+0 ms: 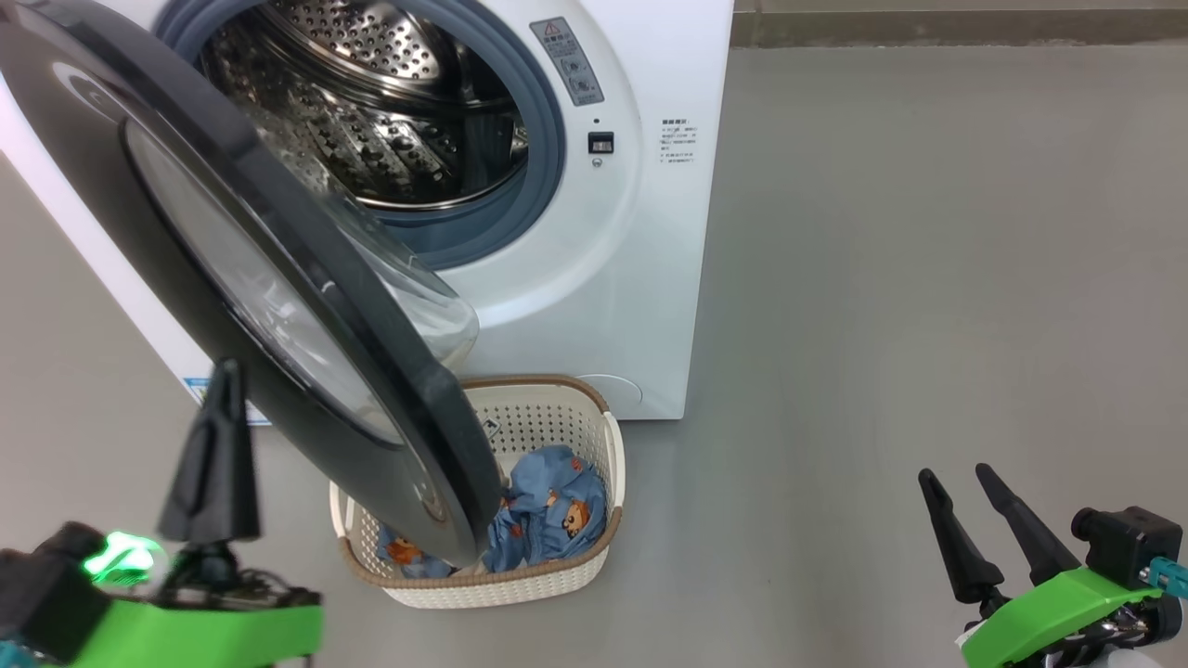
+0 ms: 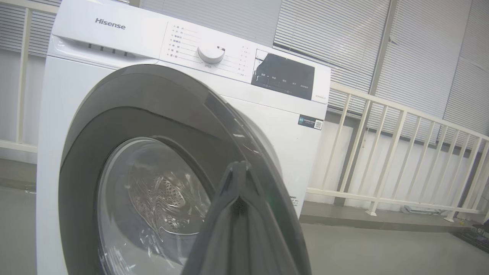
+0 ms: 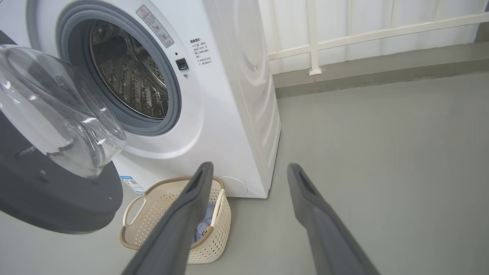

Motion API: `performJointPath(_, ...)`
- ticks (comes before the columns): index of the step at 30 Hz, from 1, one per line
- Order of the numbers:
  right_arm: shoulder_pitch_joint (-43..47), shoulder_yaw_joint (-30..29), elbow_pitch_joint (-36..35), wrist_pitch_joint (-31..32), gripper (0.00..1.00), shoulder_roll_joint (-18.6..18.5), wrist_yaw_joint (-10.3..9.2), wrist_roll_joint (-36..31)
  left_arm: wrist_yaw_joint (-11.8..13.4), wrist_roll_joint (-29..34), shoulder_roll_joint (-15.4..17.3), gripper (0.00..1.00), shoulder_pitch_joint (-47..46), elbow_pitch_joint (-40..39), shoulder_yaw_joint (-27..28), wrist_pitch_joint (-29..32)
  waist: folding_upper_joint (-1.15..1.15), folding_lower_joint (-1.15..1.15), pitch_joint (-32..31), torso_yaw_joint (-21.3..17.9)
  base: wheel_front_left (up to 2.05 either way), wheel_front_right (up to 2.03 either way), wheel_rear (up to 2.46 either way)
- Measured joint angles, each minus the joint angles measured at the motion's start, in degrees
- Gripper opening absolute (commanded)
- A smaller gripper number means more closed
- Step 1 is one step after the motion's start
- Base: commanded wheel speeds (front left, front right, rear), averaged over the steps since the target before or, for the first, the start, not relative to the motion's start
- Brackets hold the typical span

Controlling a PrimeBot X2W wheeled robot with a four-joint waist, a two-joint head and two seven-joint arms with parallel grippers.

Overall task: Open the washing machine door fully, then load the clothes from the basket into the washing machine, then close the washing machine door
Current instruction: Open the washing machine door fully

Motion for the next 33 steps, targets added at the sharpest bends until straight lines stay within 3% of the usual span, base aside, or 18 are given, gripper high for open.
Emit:
performJointPath(6, 0.53, 0.05, -0.33, -0.01, 1.0, 0.15, 0.0, -0.19, 0.0, 1.27, -0.55, 0.0, -0.59, -6.98, -7.57, 0.78, 0.0, 0.0, 0.28, -0.04, 0.0, 0.0, 0.0)
performJointPath(11, 0.53, 0.26, -0.52, -0.02, 1.0, 0.37, 0.0, -0.23, 0.0, 1.48, -2.03, 0.0, -0.77, -6.92, -15.61, 3.15, 0.0, 0.0, 1.03, -0.22, 0.0, 0.0, 0.0)
performJointPath(19, 0.25, 1.08, -0.55, -0.02, 1.0, 0.6, 0.0, -0.32, 0.0, -1.78, -2.81, 0.0, -5.24, 5.67, -21.99, 2.97, 0.0, 0.0, 2.79, -0.73, 0.0, 0.0, 0.0)
performJointPath(33, -1.03, 1.26, -0.54, -0.02, 1.0, 0.7, 0.0, -0.58, 0.0, -7.65, -3.25, 0.0, -12.45, 23.27, -23.08, 0.44, 0.0, 0.0, 4.49, -1.17, 0.0, 0.0, 0.0)
